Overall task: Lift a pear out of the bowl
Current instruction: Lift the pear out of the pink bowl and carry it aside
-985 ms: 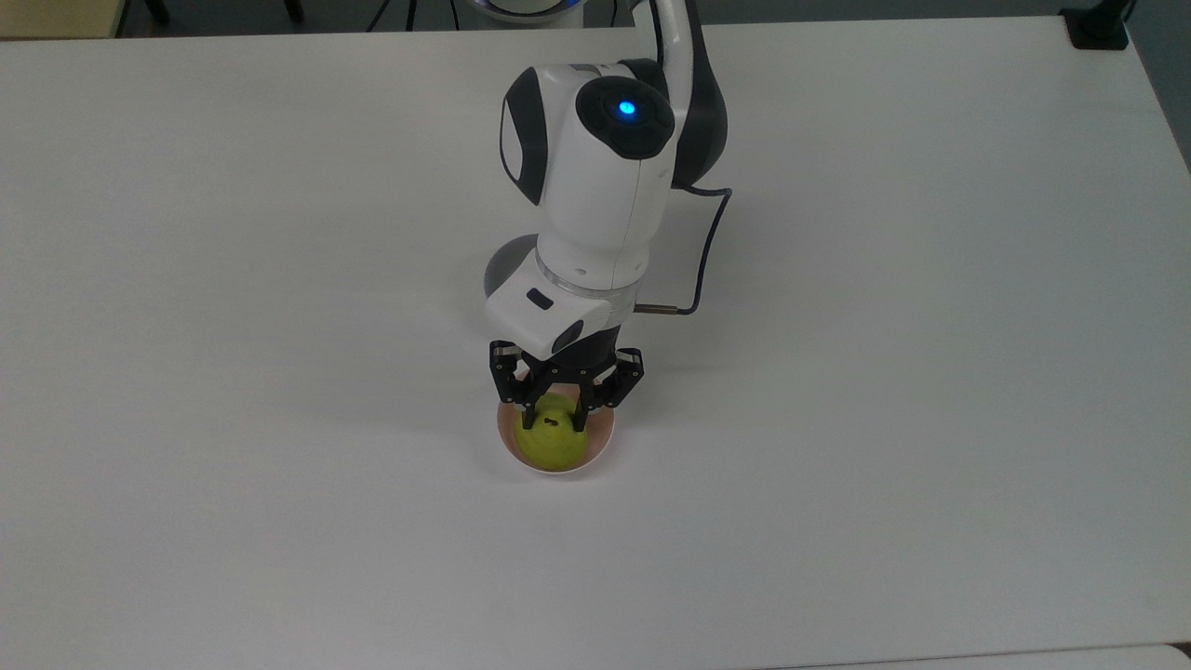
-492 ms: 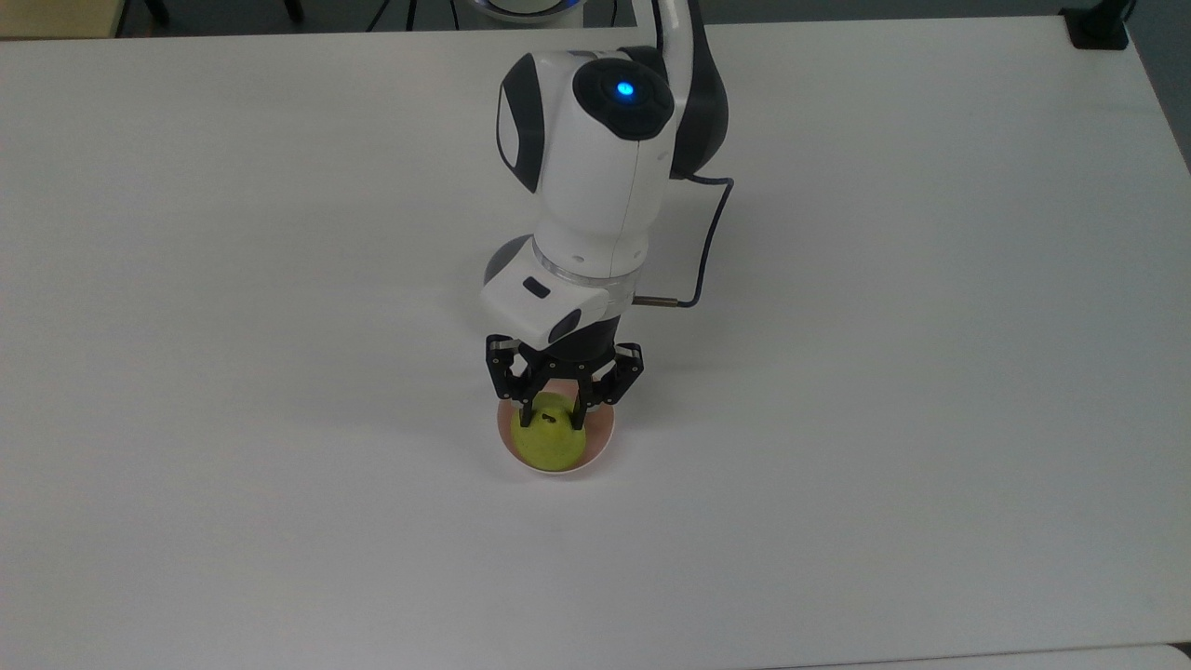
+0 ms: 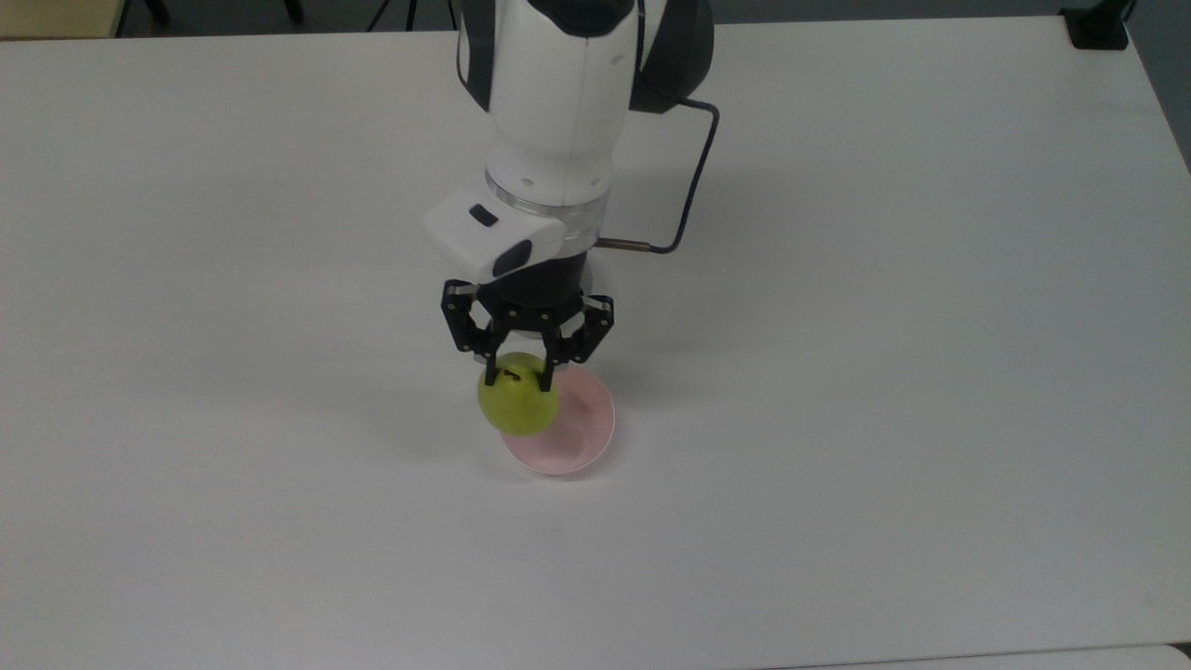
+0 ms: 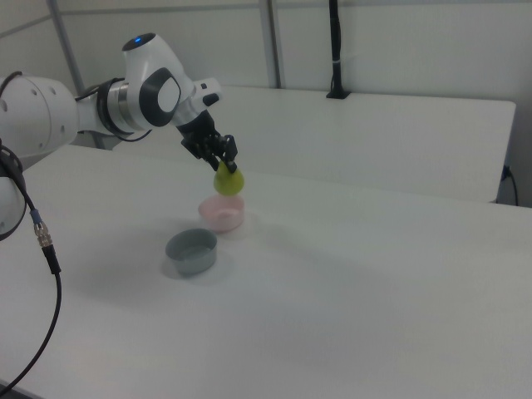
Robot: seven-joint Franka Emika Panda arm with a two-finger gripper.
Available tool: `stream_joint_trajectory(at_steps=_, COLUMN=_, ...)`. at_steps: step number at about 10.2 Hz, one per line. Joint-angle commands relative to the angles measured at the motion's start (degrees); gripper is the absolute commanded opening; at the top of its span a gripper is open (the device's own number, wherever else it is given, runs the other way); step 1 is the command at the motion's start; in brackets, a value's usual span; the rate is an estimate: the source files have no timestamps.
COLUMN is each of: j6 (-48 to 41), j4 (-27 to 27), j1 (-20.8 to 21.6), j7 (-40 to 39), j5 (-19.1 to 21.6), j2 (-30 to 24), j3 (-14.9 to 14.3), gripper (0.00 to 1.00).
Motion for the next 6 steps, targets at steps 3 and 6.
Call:
stream_joint_trajectory(at_steps=3, j6=-12.5, j4=-2.2, j1=-6.8, j7=-20.9, j5=8.7, j2=-7.5, j3=-1.2, gripper=0.00)
stream_joint_trajectory(at_steps=6, j6=-12.6, j4=-1.3, j1=-12.8, j7=-30.5, j5=12.7, j2=-6.8, j3=-1.9, gripper=0.00)
